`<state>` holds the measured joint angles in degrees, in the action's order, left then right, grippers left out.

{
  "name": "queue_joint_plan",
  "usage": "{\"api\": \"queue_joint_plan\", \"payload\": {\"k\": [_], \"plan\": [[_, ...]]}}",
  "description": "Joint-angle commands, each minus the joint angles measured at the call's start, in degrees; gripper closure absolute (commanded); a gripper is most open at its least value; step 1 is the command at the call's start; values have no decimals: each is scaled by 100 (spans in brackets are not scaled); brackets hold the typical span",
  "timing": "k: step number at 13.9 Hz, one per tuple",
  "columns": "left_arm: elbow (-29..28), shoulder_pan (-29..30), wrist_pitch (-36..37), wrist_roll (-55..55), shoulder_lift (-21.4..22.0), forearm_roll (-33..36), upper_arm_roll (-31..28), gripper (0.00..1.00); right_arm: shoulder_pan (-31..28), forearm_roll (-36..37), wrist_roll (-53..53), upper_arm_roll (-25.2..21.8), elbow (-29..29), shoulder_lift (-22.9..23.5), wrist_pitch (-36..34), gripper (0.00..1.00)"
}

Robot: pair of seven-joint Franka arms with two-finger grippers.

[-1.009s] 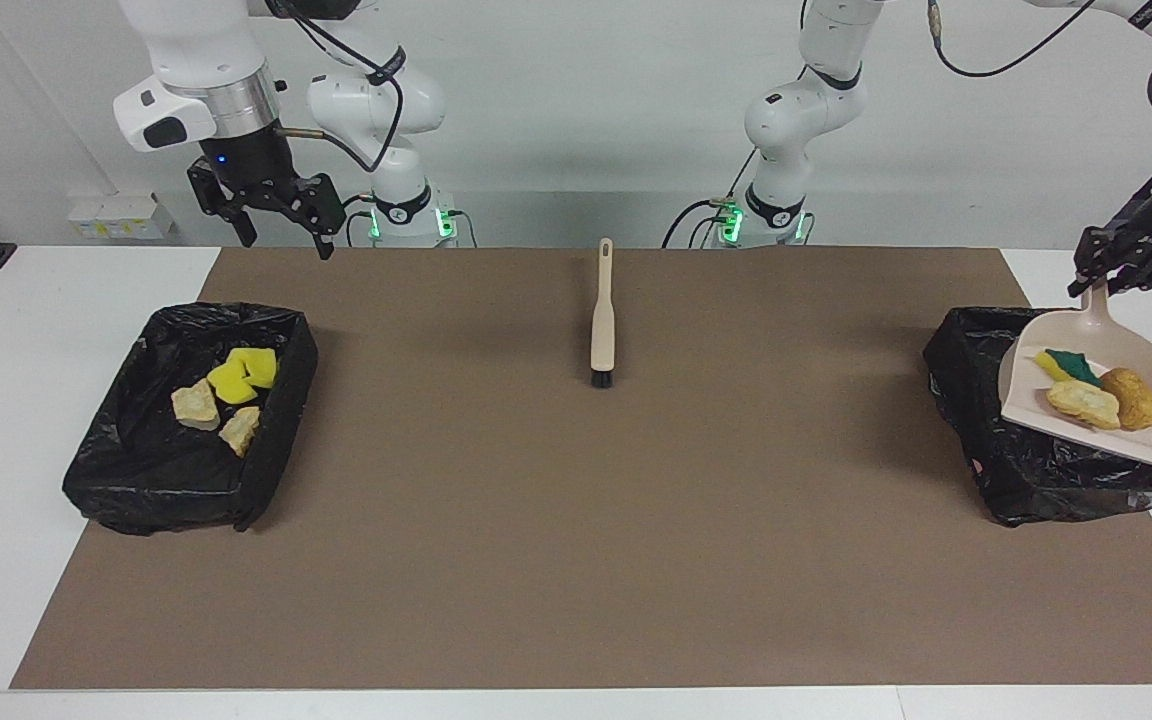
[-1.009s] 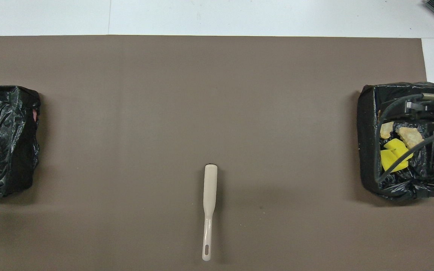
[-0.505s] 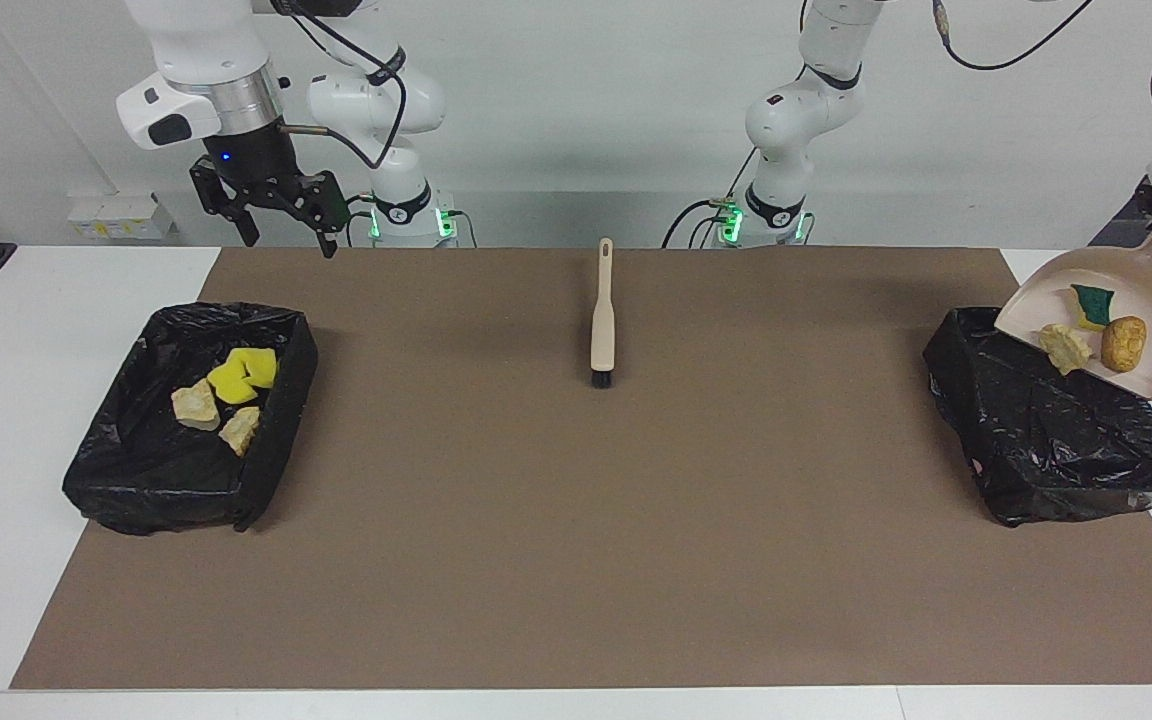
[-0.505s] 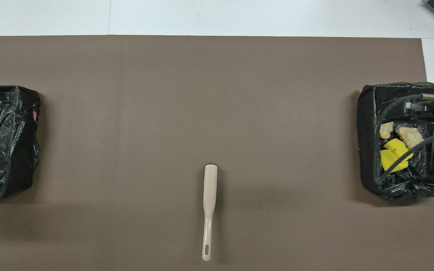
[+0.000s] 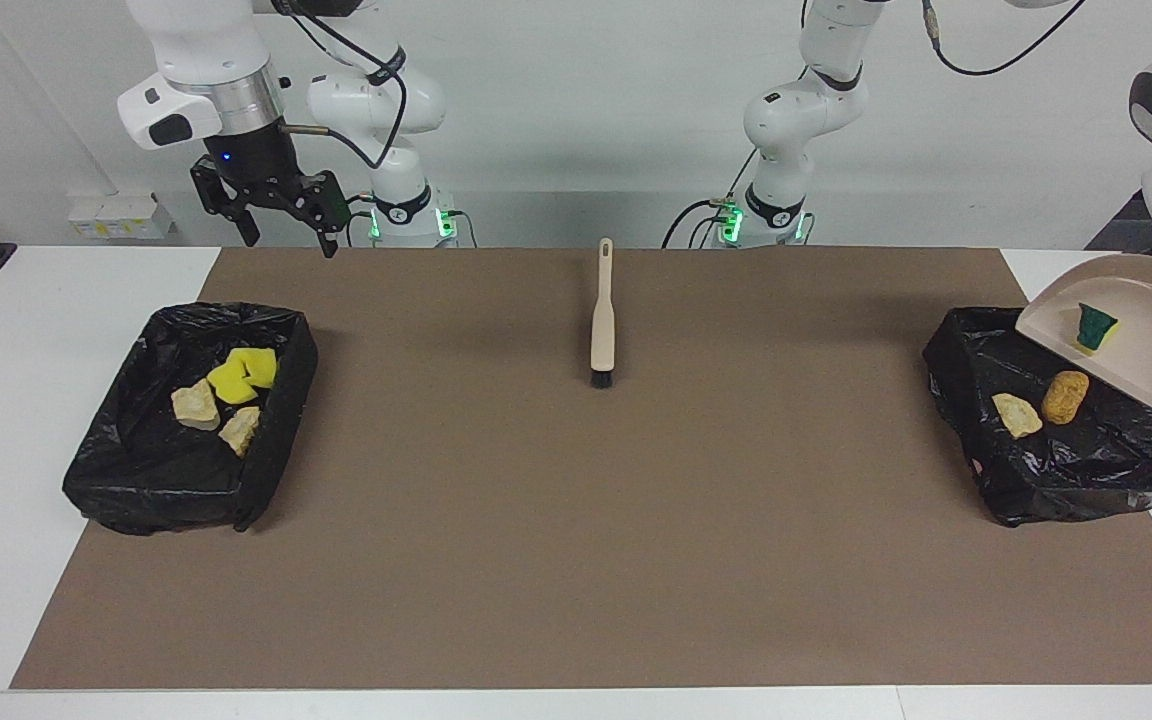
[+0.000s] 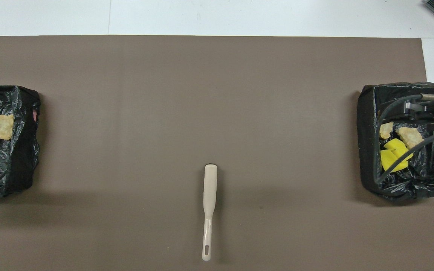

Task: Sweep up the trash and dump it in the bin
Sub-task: 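Tip the dustpan over the bin nearest the left arm with the left gripper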

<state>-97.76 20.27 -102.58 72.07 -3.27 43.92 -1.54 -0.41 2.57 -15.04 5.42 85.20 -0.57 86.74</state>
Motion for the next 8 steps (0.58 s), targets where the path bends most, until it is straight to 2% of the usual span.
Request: {"api": "queue_joint_plan", "payload": {"k": [1,3,6,8], "plan": [[73,-137,-147,150,-33,221,-83,100,-74,-11,238,38,-38,-13,-131,0],[64,-286,-340,159,-51,501,-83,100,-74,-11,247,38,-30,-13,-131,0],[-112,-725,-412,290,-33,1361,-83,100,-74,-11,247,38,14,-48,-131,0],[-147,-875,-368,299,-24,1549,-83,100,-82,-20,256,47,32,-57,-131,0]]}}
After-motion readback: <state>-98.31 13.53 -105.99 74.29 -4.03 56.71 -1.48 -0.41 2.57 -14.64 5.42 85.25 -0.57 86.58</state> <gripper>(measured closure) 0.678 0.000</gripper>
